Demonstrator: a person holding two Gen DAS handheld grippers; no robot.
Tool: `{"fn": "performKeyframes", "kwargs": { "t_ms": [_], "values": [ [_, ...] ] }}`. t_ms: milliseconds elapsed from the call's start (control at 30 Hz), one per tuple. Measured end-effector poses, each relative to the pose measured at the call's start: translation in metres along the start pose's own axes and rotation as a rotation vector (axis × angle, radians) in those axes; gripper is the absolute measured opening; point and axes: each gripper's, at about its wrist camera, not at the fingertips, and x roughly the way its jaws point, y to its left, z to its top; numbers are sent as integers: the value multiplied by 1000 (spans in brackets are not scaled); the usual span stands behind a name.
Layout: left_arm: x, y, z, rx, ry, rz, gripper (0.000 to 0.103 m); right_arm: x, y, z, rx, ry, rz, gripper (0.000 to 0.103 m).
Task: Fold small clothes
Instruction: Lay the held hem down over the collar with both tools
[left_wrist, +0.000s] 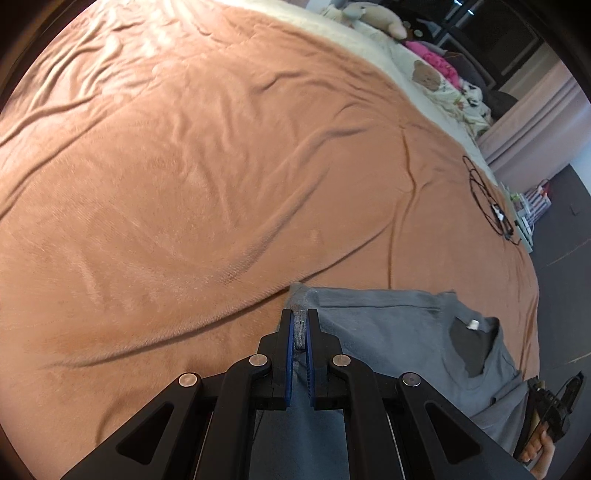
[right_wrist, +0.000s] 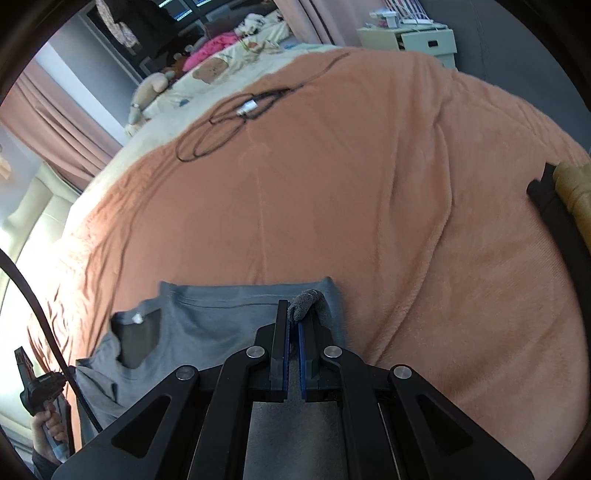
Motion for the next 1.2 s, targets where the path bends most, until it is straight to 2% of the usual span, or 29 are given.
{"fn": "performKeyframes", "kwargs": {
  "t_ms": [167,367,767,867,1033,1200],
  "values": [
    [20,5,0,-9,28,50,6,16,0,8,6,42,-31,1],
    [18,15,-1,-57,1,103,6,22,-1,9,8,55,-56,0],
    [-71,-11,17,-13,-90,33,6,-49,16,22,-9,-33,3,0],
    [-86,-17,22,2,-110,35,6,-64,22,23,-15,-49,7,0],
    [-90,-23,39,-6,-132,40,6,-74,23,30,-2,-75,4,0],
    [-65,-30,50,9,-123,83,6,-54,28,38,3,-63,-16,0]
  ]
}}
